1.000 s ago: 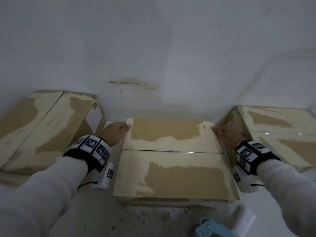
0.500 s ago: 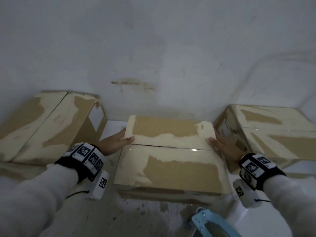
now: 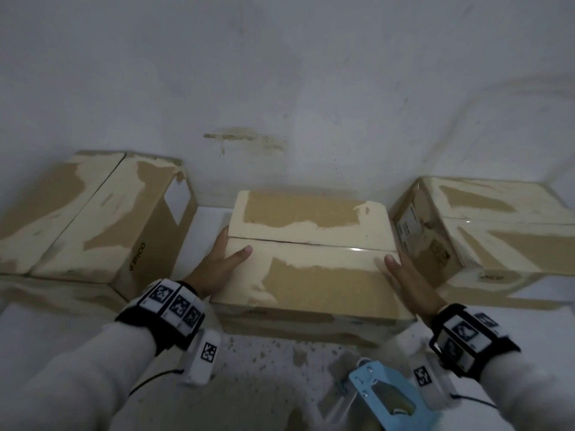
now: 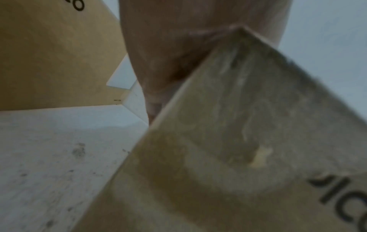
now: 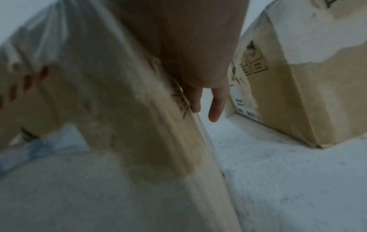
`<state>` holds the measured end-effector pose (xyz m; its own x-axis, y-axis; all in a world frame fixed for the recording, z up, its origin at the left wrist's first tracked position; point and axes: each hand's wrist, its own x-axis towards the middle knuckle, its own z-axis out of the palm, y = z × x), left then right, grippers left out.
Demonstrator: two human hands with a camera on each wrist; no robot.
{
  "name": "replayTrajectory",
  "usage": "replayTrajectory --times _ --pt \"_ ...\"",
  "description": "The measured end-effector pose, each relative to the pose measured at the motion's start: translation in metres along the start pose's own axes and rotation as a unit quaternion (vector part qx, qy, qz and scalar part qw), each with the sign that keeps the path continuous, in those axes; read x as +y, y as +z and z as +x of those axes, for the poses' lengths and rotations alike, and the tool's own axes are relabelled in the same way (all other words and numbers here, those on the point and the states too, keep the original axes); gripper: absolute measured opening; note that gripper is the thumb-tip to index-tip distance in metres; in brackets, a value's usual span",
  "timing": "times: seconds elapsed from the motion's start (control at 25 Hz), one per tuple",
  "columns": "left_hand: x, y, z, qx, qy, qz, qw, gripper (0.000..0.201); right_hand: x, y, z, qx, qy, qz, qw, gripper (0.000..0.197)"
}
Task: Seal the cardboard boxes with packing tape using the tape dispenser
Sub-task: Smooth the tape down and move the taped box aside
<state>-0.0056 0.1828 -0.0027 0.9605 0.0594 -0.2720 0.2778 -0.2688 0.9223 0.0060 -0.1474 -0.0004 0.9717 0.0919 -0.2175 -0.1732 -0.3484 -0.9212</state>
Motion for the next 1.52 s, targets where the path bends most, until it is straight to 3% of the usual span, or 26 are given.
replayTrajectory --times 0.08,0.24,0.4,0.48,0.64,0.76,0.88,1.0,1.08,1.2,1.28,1.4,1.52 --pt "0.004 0.000 0.012 0.021 0.020 0.010 1.000 0.057 -0.008 0.005 0.011 0.015 -0.005 -0.009 1.000 0.031" --pt "0.001 -0.009 0.042 0.044 0.021 -0.016 0.999 0.058 -0.018 0.009 0.035 0.025 -0.003 -0.029 0.999 0.060" --pt "-0.006 -0.013 0.058 0.046 0.013 -0.048 0.998 0.061 -0.024 0.010 0.044 0.038 0.052 0.050 0.997 0.046" --pt "-0.006 -0.015 0.060 0.031 0.012 -0.060 0.998 0.059 -0.022 0.009 0.044 0.045 0.089 0.074 0.992 0.053" --pt "-0.007 -0.021 0.042 0.013 0.032 -0.067 0.997 0.051 -0.015 0.000 0.038 0.056 0.092 0.053 0.993 0.074" --pt "-0.021 -0.018 0.012 0.088 0.090 -0.039 0.991 0.050 -0.003 -0.010 0.019 0.067 0.068 0.054 0.994 0.062" --pt "-0.032 -0.010 -0.005 0.071 0.081 -0.074 0.991 0.053 0.011 -0.007 -0.002 0.044 0.035 0.048 0.997 0.047" --pt "-0.033 -0.006 -0.008 0.063 0.087 -0.057 0.993 0.053 0.018 0.001 -0.018 0.027 0.029 0.052 0.998 0.058" --pt "-0.035 -0.003 -0.012 0.089 0.106 -0.059 0.989 0.048 0.023 0.002 -0.026 0.027 0.017 0.063 0.997 0.038" --pt "-0.046 -0.001 -0.017 0.135 0.114 -0.085 0.981 0.043 0.029 0.001 -0.033 0.083 -0.021 0.089 0.992 0.035" --pt "-0.058 0.001 -0.022 0.122 0.086 -0.130 0.980 0.051 0.035 0.002 -0.035 0.137 -0.027 0.121 0.983 0.031" --pt "-0.071 0.002 -0.025 0.151 0.023 -0.204 0.967 0.046 0.041 0.007 -0.035 0.190 -0.011 0.162 0.968 0.026" --pt "-0.071 0.006 -0.027 0.161 0.016 -0.228 0.960 0.044 0.045 0.010 -0.037 0.212 -0.006 0.194 0.958 0.021"
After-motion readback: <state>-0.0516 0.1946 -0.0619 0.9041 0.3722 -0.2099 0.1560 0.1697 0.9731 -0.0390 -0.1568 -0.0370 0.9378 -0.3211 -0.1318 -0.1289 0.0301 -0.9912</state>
